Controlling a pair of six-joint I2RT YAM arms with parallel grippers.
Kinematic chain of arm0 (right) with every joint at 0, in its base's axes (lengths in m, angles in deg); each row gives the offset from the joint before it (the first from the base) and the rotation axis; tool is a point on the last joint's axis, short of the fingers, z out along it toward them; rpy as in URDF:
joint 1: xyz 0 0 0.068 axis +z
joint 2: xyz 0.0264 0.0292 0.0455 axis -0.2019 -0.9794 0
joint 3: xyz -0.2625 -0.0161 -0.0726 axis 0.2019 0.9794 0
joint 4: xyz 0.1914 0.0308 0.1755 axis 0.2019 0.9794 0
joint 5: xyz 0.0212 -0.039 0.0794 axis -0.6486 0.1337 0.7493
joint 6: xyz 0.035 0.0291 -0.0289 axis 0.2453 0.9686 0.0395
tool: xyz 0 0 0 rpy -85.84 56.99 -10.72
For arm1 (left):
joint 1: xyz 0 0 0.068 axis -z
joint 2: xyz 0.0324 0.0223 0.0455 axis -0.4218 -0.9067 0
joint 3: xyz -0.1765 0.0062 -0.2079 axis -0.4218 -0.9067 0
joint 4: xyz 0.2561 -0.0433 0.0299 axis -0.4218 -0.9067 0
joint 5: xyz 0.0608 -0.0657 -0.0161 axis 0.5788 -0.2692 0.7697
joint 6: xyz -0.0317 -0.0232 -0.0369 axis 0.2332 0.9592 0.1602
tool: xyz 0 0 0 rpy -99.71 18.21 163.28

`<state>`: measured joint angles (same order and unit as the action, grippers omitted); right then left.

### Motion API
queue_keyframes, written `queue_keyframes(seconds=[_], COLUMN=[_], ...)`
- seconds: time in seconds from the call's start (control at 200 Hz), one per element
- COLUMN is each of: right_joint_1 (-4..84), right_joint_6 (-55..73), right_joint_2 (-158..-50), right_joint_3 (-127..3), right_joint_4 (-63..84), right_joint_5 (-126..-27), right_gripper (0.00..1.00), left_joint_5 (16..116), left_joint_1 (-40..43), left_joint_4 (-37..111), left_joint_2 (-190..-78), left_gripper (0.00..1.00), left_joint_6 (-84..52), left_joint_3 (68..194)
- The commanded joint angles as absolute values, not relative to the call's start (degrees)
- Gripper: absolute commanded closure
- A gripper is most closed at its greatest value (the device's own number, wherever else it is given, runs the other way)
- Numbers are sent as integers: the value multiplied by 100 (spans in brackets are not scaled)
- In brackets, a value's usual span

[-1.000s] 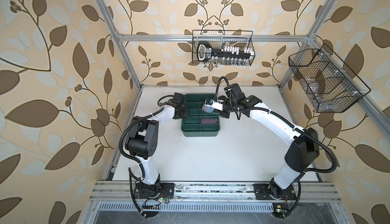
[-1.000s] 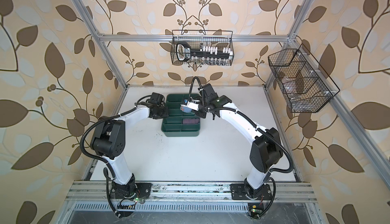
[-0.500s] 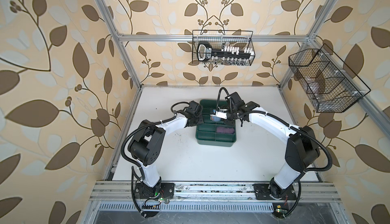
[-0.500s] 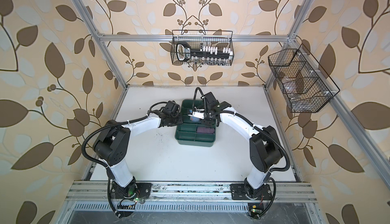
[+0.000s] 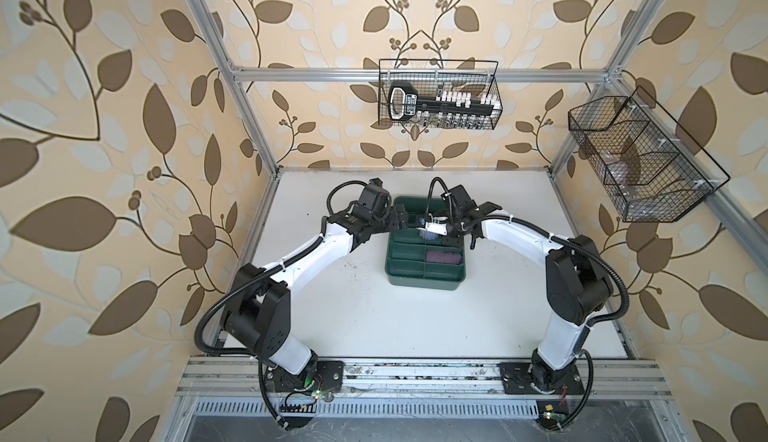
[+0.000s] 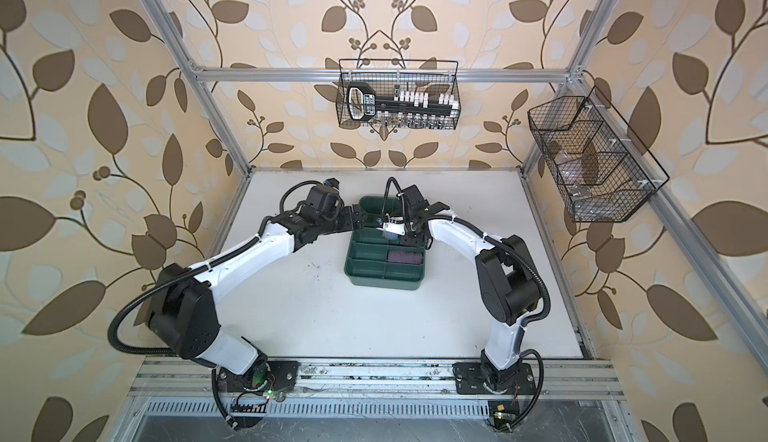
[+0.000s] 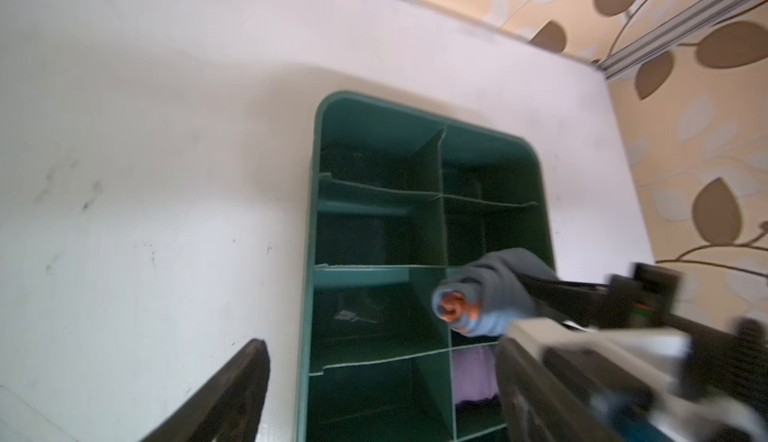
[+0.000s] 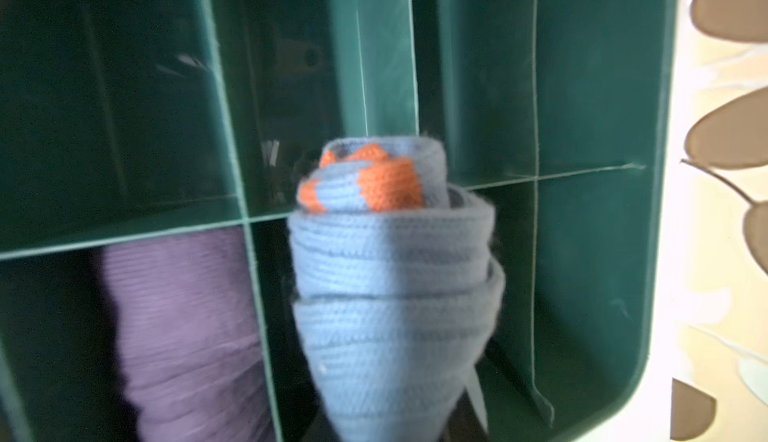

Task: Roll the socks
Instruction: 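Carry the rolled sock over the green tray and lower it into a compartment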

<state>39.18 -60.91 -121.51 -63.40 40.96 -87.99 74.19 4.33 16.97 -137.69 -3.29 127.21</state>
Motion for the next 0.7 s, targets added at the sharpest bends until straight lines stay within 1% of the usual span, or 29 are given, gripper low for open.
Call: queue_keyframes(seconds=[0.0, 0.17, 0.29, 0.365, 0.565, 0.695], right_joint_1=[3845, 3854, 3880, 3892, 3968, 3959], right_joint_6=[-6368, -6565, -6680, -6702, -6983, -7102], right_joint_2=[-12329, -12340, -12347, -12252, -12022, -12164], right_joint_3=[-6272, -6223, -6374, -6530, -6593, -6622], right_joint_4=[4029, 4221, 4501, 4691, 4971, 4887], right_joint_5=[-9288, -9642, -10120, -10167, -10427, -10496], right_gripper=[100, 100, 100, 100, 100, 100], left_joint_5=[7644, 7870, 7881, 7914, 7946, 7889], left_joint_1=[441, 440, 441, 440, 434, 436], left_joint_4=[1501, 1368, 1340, 1324, 1286, 1319], left_joint_2=[-13142, -12604, -12186, -12003, -11833, -11771], left_gripper=[13, 12, 12, 12, 11, 10], left_joint_6=[-625, -645, -554, -520, -572, -572], left_joint_3=[12720, 12188, 11744, 11533, 11346, 11303])
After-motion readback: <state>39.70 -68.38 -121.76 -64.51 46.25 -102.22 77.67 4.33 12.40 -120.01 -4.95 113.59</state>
